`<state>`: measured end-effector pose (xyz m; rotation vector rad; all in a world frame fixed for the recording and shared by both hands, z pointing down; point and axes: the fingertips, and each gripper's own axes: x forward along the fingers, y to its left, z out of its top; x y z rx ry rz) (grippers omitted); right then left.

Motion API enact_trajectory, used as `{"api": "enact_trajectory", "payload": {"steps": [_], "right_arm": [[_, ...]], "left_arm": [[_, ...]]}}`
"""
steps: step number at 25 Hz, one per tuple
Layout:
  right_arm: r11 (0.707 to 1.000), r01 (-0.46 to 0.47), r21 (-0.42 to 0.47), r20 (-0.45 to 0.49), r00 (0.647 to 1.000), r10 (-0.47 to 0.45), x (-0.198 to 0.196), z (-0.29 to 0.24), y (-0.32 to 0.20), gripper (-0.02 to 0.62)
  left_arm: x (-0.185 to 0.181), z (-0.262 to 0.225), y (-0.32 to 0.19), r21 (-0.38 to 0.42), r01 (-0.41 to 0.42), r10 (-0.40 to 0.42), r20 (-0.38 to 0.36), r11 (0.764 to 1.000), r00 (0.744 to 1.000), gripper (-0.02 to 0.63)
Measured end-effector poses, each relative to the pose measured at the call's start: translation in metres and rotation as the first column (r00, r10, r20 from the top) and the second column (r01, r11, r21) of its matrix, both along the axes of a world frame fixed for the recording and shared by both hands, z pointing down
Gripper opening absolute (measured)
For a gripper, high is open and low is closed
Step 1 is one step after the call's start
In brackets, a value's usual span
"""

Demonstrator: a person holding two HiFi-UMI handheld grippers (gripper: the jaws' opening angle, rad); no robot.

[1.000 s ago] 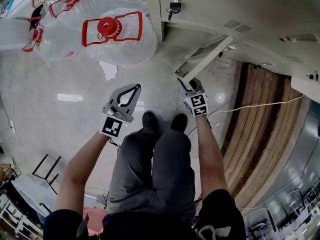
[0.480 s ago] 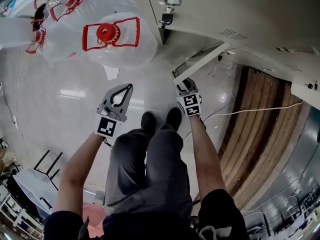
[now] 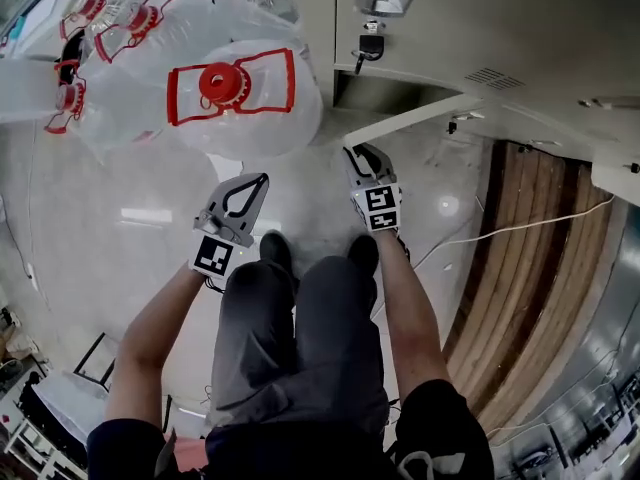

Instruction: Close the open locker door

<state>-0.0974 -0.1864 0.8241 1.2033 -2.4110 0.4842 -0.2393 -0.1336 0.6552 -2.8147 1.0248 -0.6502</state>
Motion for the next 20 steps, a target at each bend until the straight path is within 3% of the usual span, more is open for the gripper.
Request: {"api": "enact_trajectory", "payload": {"steps": [8,12,20], "right_arm": [[0.993,-0.070,0.091,0.010,0.998,0.070,-0.004,-0.001,-0.031,0.043],[0.991,-0.082,0.107,0.017,0.997,0.080,-0.007,0.000,-0.040,0.037],[0.987,-0.103,0.123,0.019,0.995,0.102,-0.010,-0.001,-0.055,0.034]], "left_arm": [[-0.031,0.035,-0.001,-0.006,0.078,-0.078,-0.086,0.997,0.993,0.002],[-0.037,0.047,0.005,-0.062,0.130,-0.138,-0.143,0.990,0.980,0.002],[-0.051,0.050,0.000,-0.078,0.177,-0.187,-0.158,0.981,0.969,0.002]]}}
